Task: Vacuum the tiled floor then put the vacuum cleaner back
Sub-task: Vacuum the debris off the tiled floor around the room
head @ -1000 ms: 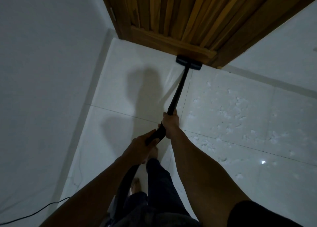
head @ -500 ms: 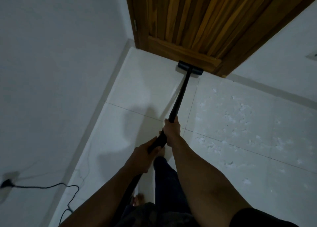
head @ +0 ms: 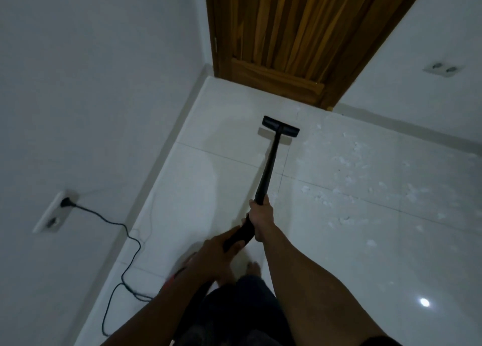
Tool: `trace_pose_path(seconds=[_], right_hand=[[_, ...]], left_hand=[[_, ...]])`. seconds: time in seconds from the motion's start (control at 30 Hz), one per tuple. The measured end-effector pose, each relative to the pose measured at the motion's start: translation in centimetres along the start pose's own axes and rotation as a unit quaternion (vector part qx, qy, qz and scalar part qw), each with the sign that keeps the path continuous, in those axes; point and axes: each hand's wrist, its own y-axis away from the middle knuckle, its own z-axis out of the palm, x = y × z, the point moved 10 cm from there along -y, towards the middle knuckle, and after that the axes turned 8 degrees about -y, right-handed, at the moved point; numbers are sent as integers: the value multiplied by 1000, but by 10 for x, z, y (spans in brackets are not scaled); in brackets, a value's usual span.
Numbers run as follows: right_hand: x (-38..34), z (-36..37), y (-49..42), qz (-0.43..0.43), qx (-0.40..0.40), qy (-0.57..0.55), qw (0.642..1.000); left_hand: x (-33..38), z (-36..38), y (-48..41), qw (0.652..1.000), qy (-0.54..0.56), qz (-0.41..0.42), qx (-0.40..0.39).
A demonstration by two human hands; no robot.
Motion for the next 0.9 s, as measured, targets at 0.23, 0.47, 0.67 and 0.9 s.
trace_pose_path(seconds=[0.23, 0.47, 0.67, 0.9], right_hand=[[81, -48, 57, -5, -19, 44, 999], [179, -117, 131, -15, -41, 39, 998], [270, -168, 194, -8, -37, 73, 997], [378, -211, 260, -23, -17, 102, 994]], left_hand=[[-25, 72, 87, 998, 50, 21, 11], [-41, 158, 205, 994, 93, 54, 8], [-60, 219, 305, 992, 119, 40, -3], [-127, 284, 396, 995, 83, 1, -53]])
